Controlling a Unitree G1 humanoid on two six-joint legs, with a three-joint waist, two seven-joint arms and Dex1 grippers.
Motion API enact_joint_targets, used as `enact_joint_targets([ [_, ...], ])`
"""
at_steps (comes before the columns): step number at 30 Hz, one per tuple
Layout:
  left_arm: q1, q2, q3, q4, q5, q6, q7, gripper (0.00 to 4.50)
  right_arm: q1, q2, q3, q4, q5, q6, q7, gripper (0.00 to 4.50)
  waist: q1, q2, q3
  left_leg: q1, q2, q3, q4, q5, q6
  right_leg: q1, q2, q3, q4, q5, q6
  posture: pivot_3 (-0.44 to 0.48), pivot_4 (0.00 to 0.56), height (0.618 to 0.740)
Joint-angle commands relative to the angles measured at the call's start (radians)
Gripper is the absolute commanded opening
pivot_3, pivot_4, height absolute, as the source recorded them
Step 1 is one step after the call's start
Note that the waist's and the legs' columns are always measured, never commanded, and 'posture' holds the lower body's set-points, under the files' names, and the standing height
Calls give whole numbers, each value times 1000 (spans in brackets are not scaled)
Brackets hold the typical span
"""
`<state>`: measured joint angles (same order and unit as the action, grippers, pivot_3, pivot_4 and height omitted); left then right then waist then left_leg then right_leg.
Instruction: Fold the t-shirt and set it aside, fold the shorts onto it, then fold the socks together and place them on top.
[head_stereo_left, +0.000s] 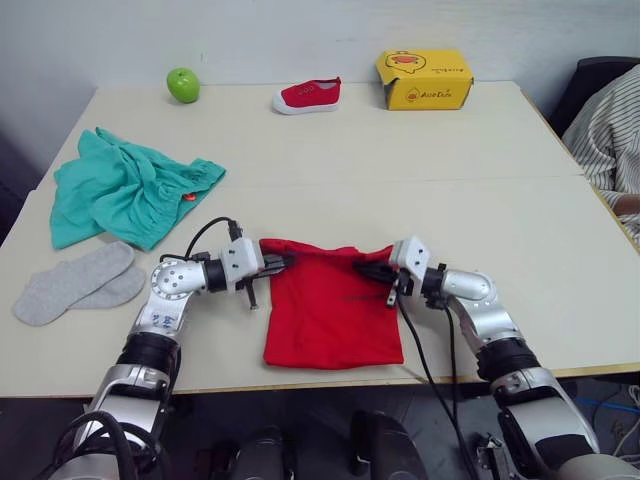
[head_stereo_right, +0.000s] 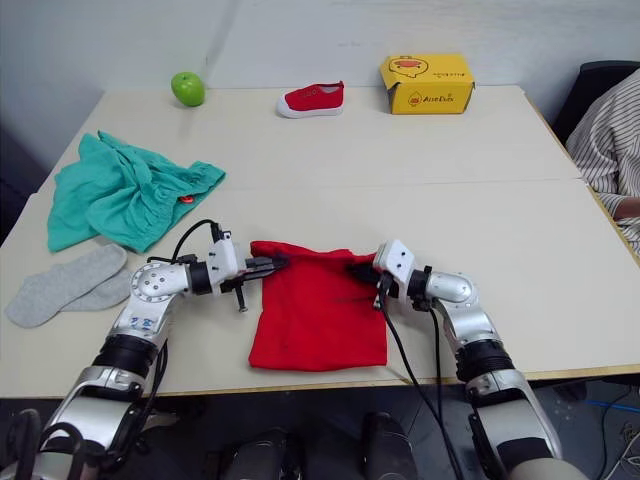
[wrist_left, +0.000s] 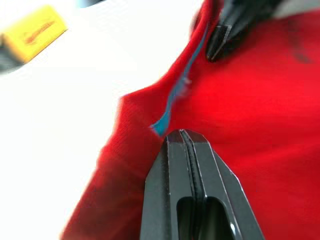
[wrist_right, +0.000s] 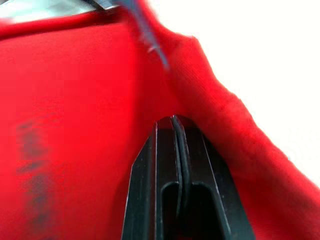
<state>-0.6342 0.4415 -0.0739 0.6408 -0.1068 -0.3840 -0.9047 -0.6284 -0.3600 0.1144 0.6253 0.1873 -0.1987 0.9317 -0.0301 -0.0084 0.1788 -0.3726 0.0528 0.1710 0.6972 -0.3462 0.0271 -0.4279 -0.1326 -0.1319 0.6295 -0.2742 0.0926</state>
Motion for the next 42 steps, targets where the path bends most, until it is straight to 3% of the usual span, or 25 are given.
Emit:
enact_joint_targets([
  [1, -46, -28, 72, 31, -28, 113, 122, 0, -32, 16, -68, 0, 25, 73, -85, 34, 0, 0, 0, 0, 0, 0, 0, 0, 0, 0, 0, 0, 0, 0, 0, 0, 150, 740],
  [6, -56, -40, 149, 9, -81, 222, 183, 0, -45, 22, -123, -33, 39, 145, -150, 34, -1, 0, 0, -1, 0, 0, -1, 0, 0, 0, 0, 0, -1, 0, 0, 0, 150, 740],
  [9, -1, -36, 179, -124, -205, 256, 34, 0, -5, 35, -118, -177, 84, 178, -105, 34, -5, 0, 0, -1, 0, 0, -1, 0, 0, -1, 0, 0, -1, 0, 0, 0, 150, 740],
  [12, 91, -6, 127, -305, -244, 284, -97, 0, 66, 45, -49, -359, 91, 226, -61, 34, -9, 0, 0, -1, 1, 0, -3, 0, -1, -1, 1, 0, -1, 0, 0, 0, 150, 740],
  [15, 166, -21, 61, -436, -228, 328, -111, 0, 142, 58, 30, -473, 47, 273, -73, 34, -6, 0, 0, 0, 1, 0, -3, 0, -1, -1, 2, 0, -1, 0, 0, 0, 150, 740],
  [19, 244, -24, -56, -530, -134, 329, -111, 0, 216, 61, 77, -492, -25, 300, -134, 34, 5, 0, 0, 0, -1, 0, -3, 0, -1, 0, 0, 2, -2, 0, 0, 0, 150, 740],
  [26, 343, 109, -111, -594, -32, 435, -112, 0, 243, 4, 53, -459, -48, 301, -157, 34, 0, 0, 0, 1, 0, 0, -3, 0, -1, -1, 1, 2, -2, 0, 0, 0, 150, 740],
  [32, 450, 218, -68, -647, -46, 552, -96, 0, 184, -14, -28, -359, -25, 279, -190, 34, -1, 2, -3, 3, 1, 0, -4, 0, -1, 0, 0, 3, -2, 0, -1, 0, 150, 740],
  [36, 486, 184, -4, -662, -121, 558, -64, 0, 174, 6, -75, -354, 22, 251, -171, 34, -2, 3, -4, 4, 1, 0, -4, 0, -1, 0, 0, 3, -2, -1, -2, 0, 150, 740],
  [40, 483, 137, 101, -705, -318, 561, -139, 0, 227, 23, -88, -525, 139, 274, -90, 34, -1, 4, -4, 2, 3, 0, -5, 0, -2, -1, 1, 2, -1, -1, -2, 0, 150, 740],
  [42, 481, 163, 89, -712, -321, 551, -192, 0, 301, 3, -37, -668, 158, 308, -49, 34, 1, 4, -4, 1, 3, 0, -5, 0, -2, -1, 1, 2, -1, -1, -2, 0, 150, 740],
])
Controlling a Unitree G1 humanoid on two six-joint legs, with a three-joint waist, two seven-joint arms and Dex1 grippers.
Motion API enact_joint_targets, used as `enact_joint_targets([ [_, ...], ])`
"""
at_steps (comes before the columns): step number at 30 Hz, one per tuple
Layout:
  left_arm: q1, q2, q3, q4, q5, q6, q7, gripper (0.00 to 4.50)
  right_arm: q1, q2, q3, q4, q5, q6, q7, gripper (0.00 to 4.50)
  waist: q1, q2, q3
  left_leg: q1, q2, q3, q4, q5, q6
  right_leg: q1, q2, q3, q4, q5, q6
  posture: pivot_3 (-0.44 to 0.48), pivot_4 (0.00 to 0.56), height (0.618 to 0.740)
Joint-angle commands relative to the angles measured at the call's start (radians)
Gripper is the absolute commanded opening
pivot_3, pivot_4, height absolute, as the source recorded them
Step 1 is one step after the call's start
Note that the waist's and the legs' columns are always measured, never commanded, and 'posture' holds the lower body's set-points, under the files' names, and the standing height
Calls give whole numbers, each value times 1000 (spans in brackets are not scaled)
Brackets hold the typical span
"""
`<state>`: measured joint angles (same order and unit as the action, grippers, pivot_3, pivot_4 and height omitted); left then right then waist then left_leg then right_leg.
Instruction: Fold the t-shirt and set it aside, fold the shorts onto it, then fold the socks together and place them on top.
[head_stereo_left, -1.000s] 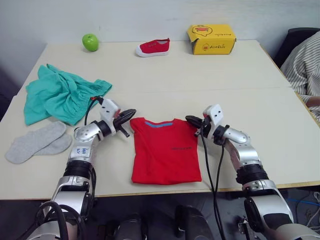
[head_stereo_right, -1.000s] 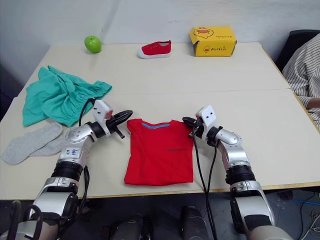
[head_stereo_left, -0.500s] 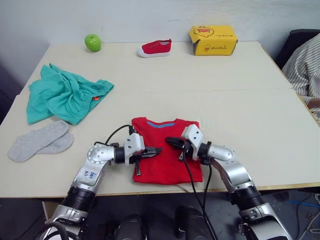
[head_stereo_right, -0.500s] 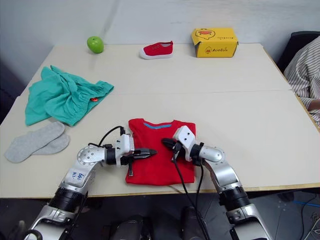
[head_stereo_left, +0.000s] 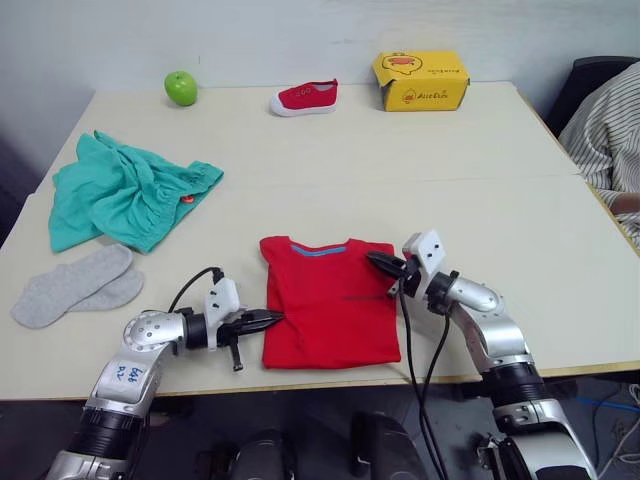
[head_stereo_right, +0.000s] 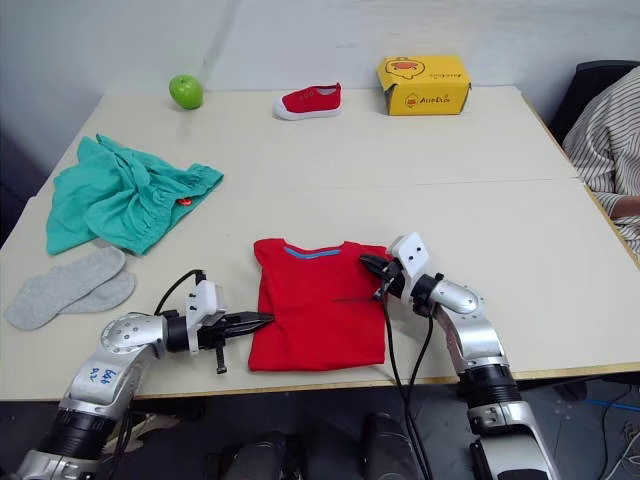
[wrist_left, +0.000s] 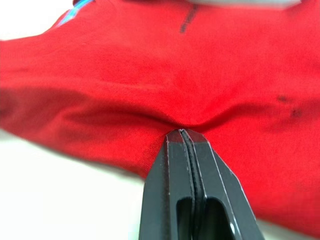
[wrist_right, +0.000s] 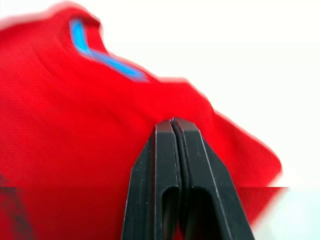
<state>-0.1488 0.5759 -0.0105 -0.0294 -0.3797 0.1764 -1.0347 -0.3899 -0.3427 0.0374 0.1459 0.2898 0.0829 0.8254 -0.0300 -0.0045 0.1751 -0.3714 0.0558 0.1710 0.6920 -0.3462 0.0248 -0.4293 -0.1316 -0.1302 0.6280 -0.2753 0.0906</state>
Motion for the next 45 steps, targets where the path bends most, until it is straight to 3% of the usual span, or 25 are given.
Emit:
enact_joint_targets([
  [1, -4, 37, 18, -41, -42, -15, -77, 0, 89, -21, 59, -234, 56, 40, 66, 34, 2, 0, 0, 0, 0, 0, 0, 0, 0, 0, 0, 0, 0, 0, 0, 0, 150, 740],
  [8, 27, 16, -86, -7, 99, -85, -33, 0, 241, -13, 161, -319, -56, 37, -18, 34, 2, 0, 0, 0, -3, 0, -1, -1, 0, 0, -2, 0, -2, 0, 0, 0, 150, 740],
  [13, 67, 16, -107, -21, 158, -33, 60, 0, 278, -45, 102, -273, -87, -12, -60, 34, 4, 0, 0, 2, -2, 0, -1, -1, 0, 1, -2, 0, -5, 0, 0, 0, 150, 740],
  [18, 152, 98, -119, -59, 218, 21, 99, 0, 250, -70, -11, -173, -89, -36, -127, 34, 1, 2, -3, 3, -2, 0, -1, -1, 0, 1, -2, 0, -5, 0, 0, 0, 150, 740],
  [23, 184, 132, -81, -77, 202, 54, 154, 0, 209, -82, -66, -119, -86, -29, -164, 34, -3, 5, -6, 9, -1, 2, -7, -1, -2, 2, -1, 2, -4, -2, -3, 0, 150, 740],
  [28, 137, 115, 43, -121, -30, 86, 58, 0, 183, -61, -58, -220, 8, 7, -115, 34, -3, 6, -6, 14, 5, 4, -11, 0, -8, 3, 0, 4, -2, -4, -7, 0, 150, 740],
  [33, 62, 112, 125, -139, -196, 139, -48, 0, 181, -45, 52, -352, 41, 53, -42, 34, 0, 5, -5, 12, 8, 3, -10, 1, -11, 1, 3, 2, -1, -5, -10, 0, 150, 740],
  [37, -34, 69, 76, -95, -172, 112, -71, 0, 198, -53, 165, -362, -20, 42, 1, 34, 5, 5, -5, 11, 5, 3, -10, 0, -10, 1, 5, 1, -2, -5, -9, 0, 150, 740],
  [43, -121, 15, -102, 48, 32, -80, -129, 0, 217, -63, 213, -311, -59, 61, 9, 34, 1, 4, -5, 6, 1, 4, -9, 0, -6, -1, 4, 1, -2, -3, -5, 0, 150, 740],
  [45, -168, -41, -126, 139, 82, -155, -91, 0, 224, -78, 207, -295, -64, 57, 21, 34, 2, 3, -5, 4, 0, 3, -8, 0, -6, -1, 5, 0, -3, -3, -5, 0, 150, 740],
])
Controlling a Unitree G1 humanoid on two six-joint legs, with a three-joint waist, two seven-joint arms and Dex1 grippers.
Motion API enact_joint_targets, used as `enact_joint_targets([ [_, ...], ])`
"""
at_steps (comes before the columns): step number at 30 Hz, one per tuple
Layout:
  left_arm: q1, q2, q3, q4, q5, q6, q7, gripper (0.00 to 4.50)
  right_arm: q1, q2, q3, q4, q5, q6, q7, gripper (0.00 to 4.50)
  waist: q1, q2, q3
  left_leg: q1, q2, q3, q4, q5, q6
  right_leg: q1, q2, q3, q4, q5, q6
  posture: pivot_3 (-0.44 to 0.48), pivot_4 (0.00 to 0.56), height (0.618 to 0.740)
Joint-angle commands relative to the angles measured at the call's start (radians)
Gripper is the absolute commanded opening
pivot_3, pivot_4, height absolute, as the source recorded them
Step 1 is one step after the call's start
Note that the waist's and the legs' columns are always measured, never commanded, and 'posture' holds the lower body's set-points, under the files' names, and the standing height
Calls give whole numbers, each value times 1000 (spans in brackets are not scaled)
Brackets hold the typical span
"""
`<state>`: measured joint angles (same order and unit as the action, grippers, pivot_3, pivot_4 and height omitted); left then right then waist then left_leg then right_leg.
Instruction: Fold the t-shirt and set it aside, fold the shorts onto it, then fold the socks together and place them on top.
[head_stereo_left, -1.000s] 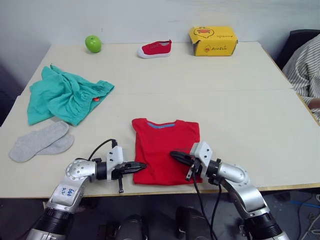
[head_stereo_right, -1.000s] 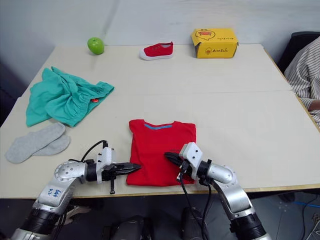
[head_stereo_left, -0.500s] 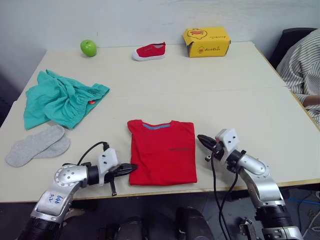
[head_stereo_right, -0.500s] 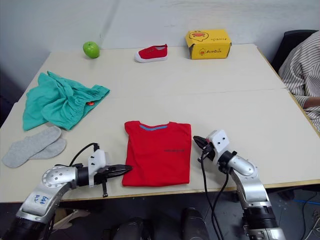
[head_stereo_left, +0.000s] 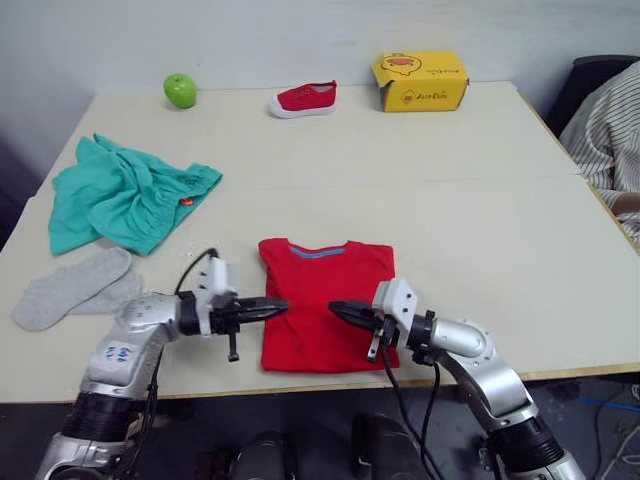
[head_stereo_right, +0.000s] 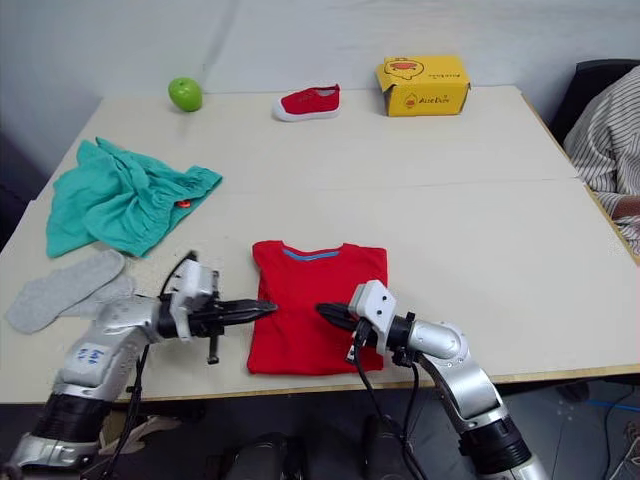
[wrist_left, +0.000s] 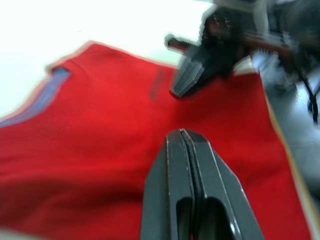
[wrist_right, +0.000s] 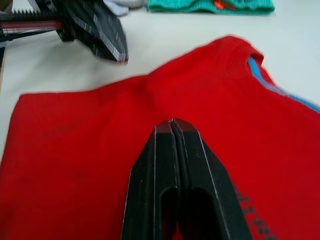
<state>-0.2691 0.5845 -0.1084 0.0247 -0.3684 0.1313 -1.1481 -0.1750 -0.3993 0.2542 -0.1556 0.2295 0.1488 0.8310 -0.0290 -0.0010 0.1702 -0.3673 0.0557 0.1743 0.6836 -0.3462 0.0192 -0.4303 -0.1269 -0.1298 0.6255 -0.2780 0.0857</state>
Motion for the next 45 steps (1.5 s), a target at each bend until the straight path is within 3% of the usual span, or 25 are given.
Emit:
enact_joint_targets([
  [1, -65, -71, -33, 122, 90, -139, 39, 0, 11, -26, -10, 11, -7, -13, 21, 34, 3, 0, 0, 0, 0, -1, 0, 0, 0, 0, 0, 0, 0, 0, 0, 0, 150, 740],
  [7, -295, -228, -47, 475, 245, -280, 237, 0, 79, -97, -9, -30, 10, -24, 91, 34, 24, -4, 1, -1, -4, -3, 2, 2, 2, 2, -3, -2, -3, 1, 1, 0, 150, 740],
  [12, -405, -254, 2, 624, 276, -249, 373, 0, 140, -143, -22, -70, 19, -35, 127, 34, 26, -6, 0, -1, -5, -4, 2, 2, 4, 2, -5, -2, -4, 2, 3, 0, 150, 740],
  [15, -433, -255, 36, 642, 249, -216, 390, 0, 167, -168, -33, -83, 21, -54, 142, 34, 25, -6, 1, -1, -5, -4, 2, 2, 5, 2, -5, -3, -4, 2, 3, 0, 150, 740],
  [19, -427, -226, 83, 615, 209, -171, 348, 0, 193, -189, -55, -99, 44, -64, 159, 34, 25, -7, 1, -1, -5, -4, 2, 2, 5, 2, -5, -3, -4, 2, 3, 0, 150, 740],
  [23, -350, -150, 94, 469, 119, -182, 130, 0, 137, -147, -112, -136, 161, 16, 129, 34, 13, -9, 3, -1, -4, -4, 1, 3, 4, 2, -4, -3, 0, 2, 3, 0, 150, 740],
  [28, -245, -120, 27, 232, 85, -151, -4, 0, 11, -62, -72, -81, 126, 56, 65, 34, 10, -9, 3, -2, -2, -5, 2, 3, 4, 2, -5, -3, 0, 2, 3, 0, 150, 740],
  [36, -122, -108, -64, 119, 221, -106, 109, 0, -126, 51, 2, 166, -44, 0, -47, 34, 6, -9, 3, -3, -5, -5, 2, 3, 4, 2, -5, -3, 0, 2, 3, 0, 150, 740],
  [45, -20, -48, -66, 59, 239, 7, 162, 0, -277, 8, -180, 525, -67, -116, -158, 34, 1, -9, 2, -1, -3, -6, 2, 4, 5, 3, -6, -2, 1, 2, 3, 0, 150, 740],
])
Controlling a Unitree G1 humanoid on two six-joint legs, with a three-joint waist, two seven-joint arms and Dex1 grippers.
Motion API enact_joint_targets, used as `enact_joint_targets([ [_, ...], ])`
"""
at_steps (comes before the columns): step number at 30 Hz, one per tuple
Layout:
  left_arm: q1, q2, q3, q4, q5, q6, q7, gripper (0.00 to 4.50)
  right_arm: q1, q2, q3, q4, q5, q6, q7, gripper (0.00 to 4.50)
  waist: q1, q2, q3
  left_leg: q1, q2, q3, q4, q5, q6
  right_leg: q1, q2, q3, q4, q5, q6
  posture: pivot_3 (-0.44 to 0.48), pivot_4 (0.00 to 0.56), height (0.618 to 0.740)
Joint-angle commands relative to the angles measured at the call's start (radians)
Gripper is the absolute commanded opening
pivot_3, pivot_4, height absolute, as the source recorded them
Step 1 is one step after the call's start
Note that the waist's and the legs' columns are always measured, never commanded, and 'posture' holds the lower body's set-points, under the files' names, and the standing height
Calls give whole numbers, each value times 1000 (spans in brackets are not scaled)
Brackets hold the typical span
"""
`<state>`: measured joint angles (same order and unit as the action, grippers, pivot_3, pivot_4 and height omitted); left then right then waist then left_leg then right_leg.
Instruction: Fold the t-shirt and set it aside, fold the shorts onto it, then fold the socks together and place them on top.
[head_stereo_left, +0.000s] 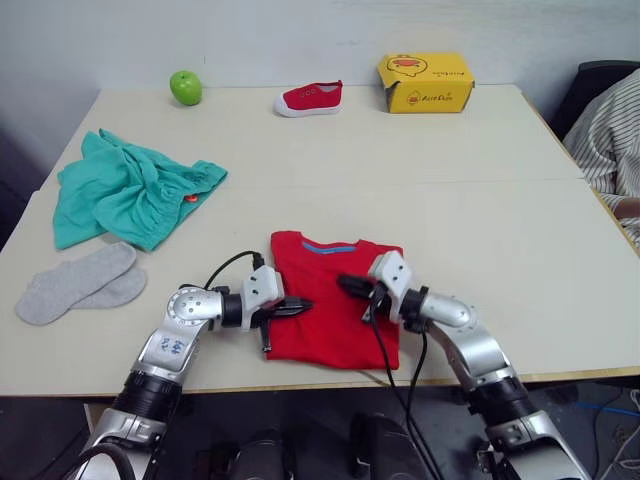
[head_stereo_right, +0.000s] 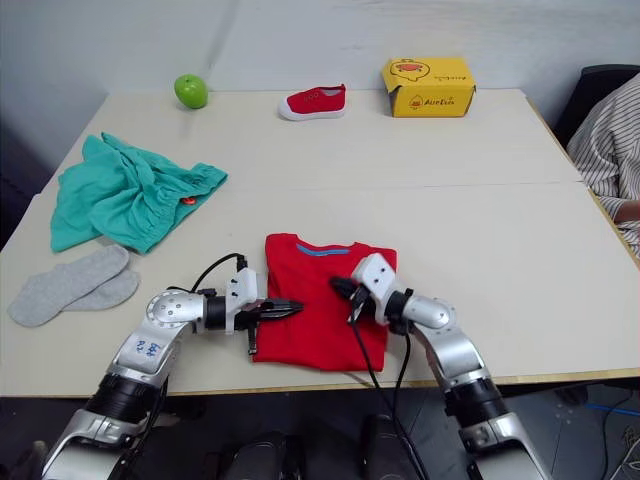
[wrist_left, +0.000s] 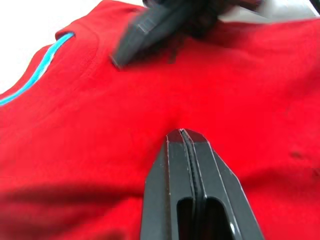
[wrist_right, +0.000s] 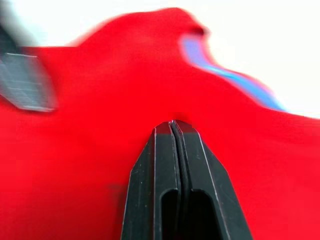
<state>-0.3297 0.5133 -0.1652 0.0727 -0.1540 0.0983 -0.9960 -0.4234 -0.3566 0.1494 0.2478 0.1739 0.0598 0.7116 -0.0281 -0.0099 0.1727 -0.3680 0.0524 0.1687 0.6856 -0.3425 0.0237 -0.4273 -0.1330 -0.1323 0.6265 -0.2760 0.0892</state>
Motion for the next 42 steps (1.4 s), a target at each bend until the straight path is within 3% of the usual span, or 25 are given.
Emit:
enact_joint_targets([
  [1, 45, 25, -6, 14, 25, 41, 17, 0, -53, -43, -100, 171, -7, -39, -48, 34, 0, 1, -1, 1, 0, 0, 0, 0, 0, 1, 0, 0, 0, 0, 0, 0, 150, 740],
  [5, 46, 18, 11, 26, -5, 18, 9, 0, -125, -64, -162, 314, 8, -74, -40, 34, -1, 1, -1, 1, 0, 0, 0, 0, 0, 1, -1, 0, 0, 0, 0, 0, 150, 740],
  [10, 20, -7, 63, 30, -105, 6, -35, 0, -135, -73, -207, 291, 60, -106, 36, 34, -2, 2, -1, 0, 0, 0, 0, 1, 0, 0, 0, 0, 1, 0, 0, 0, 150, 740],
  [14, -25, -37, 124, 22, -234, 8, -105, 0, -8, -77, -211, -20, 191, 15, 137, 34, 1, 3, 0, -2, 1, 0, -1, 1, 0, -1, 0, 0, 0, 0, 0, 0, 150, 740],
  [18, -67, -42, 125, 57, -228, -17, -128, 0, 138, -148, -288, -345, 490, 430, 126, 34, 5, 4, 0, -3, 0, -2, -1, 0, 0, -1, -1, -1, -1, 0, 0, 0, 150, 740],
  [21, -92, -42, 112, 102, -205, -54, -155, 0, 195, -256, -341, -455, 660, 720, 96, 633, 5, 4, 0, -3, -2, -1, 0, 0, 2, -1, -3, 0, -2, 1, 2, 0, 150, 740],
  [25, -129, -58, 72, 221, -148, -165, -202, 0, 192, -439, -417, -419, 868, 1155, 41, 2025, 6, 3, 0, -3, -2, -2, -1, -1, 3, -1, -4, -1, -6, 1, 1, 0, 150, 740],
  [32, -159, -107, 71, 339, -137, -248, -221, 0, 41, -414, -337, -254, 837, 1387, -51, 4456, -1, 3, 0, -3, -2, -1, -1, 0, 3, -2, -3, -1, -6, 1, 1, 0, 150, 740],
  [42, -164, -103, 69, 368, -108, -244, -224, 0, -107, -169, -257, -182, 776, 1465, -118, 4456, -3, 1, -1, -3, -1, 0, -1, 0, 2, -1, -2, -1, -4, 1, 1, 0, 150, 740],
])
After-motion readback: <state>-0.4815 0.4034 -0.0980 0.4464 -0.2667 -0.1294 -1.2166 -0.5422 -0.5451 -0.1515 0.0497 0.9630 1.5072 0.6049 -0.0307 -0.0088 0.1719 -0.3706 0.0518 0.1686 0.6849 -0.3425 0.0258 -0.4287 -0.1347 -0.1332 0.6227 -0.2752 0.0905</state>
